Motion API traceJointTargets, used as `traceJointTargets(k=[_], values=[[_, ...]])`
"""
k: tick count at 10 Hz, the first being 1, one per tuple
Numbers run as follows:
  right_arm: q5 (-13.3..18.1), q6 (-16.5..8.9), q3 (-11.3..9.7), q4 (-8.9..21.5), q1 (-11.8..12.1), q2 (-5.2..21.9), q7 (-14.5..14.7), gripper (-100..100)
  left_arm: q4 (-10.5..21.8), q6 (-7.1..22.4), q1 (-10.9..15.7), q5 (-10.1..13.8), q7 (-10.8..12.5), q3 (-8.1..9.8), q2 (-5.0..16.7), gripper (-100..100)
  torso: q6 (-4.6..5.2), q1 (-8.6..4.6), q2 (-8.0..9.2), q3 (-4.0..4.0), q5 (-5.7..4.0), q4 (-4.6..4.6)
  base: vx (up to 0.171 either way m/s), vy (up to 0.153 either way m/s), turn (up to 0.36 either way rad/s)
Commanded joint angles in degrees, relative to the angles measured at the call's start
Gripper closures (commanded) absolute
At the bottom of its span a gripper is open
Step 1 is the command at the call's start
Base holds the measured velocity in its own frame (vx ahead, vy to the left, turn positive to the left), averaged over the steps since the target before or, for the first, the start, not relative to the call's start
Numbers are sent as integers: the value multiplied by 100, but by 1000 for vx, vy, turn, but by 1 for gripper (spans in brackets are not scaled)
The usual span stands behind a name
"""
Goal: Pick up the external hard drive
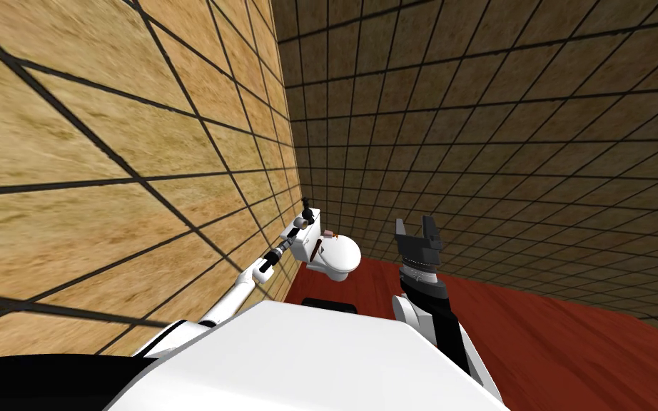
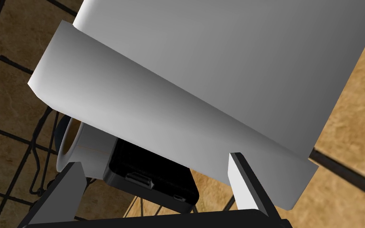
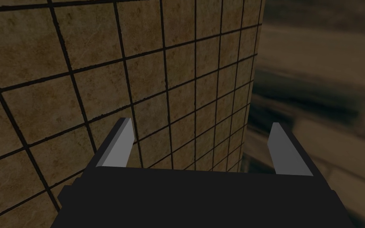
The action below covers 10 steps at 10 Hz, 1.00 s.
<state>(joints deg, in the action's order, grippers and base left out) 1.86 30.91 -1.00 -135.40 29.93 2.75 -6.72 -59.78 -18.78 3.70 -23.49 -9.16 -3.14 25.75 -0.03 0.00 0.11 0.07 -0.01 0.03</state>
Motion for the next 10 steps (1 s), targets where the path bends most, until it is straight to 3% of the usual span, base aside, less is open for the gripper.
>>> traceJointTargets(k=[1,6,7,9,10], values=[[0,0,0,0,0,0,0,0,281,4,255,-5,40,-69,28,-100,0,0,0,0,0,0,-44,-9,62],[0,0,0,0,0,0,0,0,1223,-227,1137,-46,51,-237,-6,-100,0,-1,-1,0,-1,1,-44,-10,65],[0,0,0,0,0,0,0,0,1319,-227,1171,-46,51,-237,-6,-100,5,-2,-3,2,-5,7,-23,-6,-15],[0,0,0,0,0,0,0,0,1764,-343,1584,-66,56,-321,-23,-100,7,2,-9,1,-6,11,-46,-1,74],[0,0,0,0,0,0,0,0,1839,-343,1629,-66,56,-321,-23,-100,8,1,-11,1,-6,11,-15,-5,0]])
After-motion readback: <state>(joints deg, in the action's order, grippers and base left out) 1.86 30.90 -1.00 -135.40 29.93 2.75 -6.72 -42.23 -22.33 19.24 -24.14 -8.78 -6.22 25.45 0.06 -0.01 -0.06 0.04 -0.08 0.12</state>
